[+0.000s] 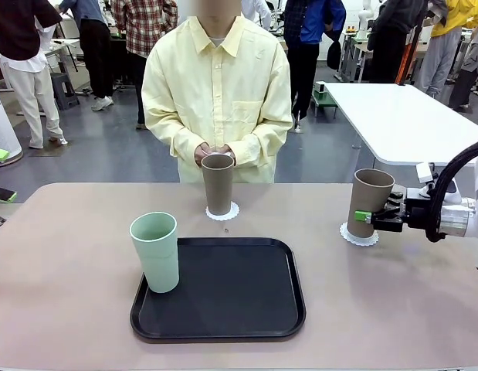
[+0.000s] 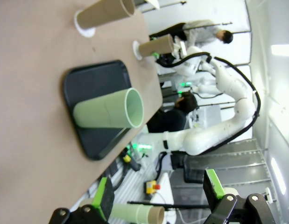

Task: Place coasters on the table and set cups on them.
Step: Take one Reusable plastic cup from the Flat Tray and place it on a coaster set by the human.

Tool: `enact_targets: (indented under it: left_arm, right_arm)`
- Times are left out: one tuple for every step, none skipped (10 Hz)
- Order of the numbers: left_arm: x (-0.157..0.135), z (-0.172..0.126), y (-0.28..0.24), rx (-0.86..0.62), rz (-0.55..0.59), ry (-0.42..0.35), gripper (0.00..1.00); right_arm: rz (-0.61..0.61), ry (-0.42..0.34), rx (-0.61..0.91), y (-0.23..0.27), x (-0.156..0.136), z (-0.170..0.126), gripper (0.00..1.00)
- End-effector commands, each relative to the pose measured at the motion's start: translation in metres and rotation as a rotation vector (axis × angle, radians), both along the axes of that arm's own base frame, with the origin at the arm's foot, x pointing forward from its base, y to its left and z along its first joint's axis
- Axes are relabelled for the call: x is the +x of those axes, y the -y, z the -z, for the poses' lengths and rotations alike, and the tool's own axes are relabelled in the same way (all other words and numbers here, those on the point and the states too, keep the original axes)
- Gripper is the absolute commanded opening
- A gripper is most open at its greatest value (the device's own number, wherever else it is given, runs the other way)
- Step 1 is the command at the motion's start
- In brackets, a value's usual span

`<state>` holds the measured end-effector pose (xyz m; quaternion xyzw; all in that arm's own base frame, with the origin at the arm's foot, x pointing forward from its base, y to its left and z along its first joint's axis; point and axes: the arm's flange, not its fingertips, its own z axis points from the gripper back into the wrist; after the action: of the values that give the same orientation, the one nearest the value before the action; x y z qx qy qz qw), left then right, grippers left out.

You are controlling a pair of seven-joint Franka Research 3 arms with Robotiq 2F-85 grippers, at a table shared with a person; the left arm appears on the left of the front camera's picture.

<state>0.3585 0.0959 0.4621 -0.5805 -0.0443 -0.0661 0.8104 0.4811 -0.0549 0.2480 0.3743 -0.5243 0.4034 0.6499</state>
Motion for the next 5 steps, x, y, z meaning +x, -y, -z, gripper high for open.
enact_targets:
  left_arm:
    - [-0.0003, -0.0012, -0.001, -0.011, 0.001, 0.014, 1.0]
    - [-0.0003, -0.0012, -0.001, -0.011, 0.001, 0.014, 1.0]
    - [-0.0003, -0.0012, -0.001, -0.011, 0.001, 0.014, 1.0]
    - [-0.0003, -0.0012, -0.001, -0.011, 0.001, 0.014, 1.0]
    - [-0.0003, -0.0012, -0.001, -0.011, 0.001, 0.014, 1.0]
  right_arm:
    - [-0.005, 0.021, 0.007, -0.0017, 0.0073, 0.006, 0.83]
    - [-0.006, 0.021, 0.006, -0.0017, 0.0086, 0.0074, 0.83]
    - [-0.01, 0.019, 0.004, -0.0015, 0.0085, 0.0069, 0.83]
    - [-0.013, 0.017, 0.004, -0.0011, 0.0084, 0.0067, 0.83]
    - [-0.019, 0.018, 0.002, -0.0006, 0.0086, 0.0071, 0.83]
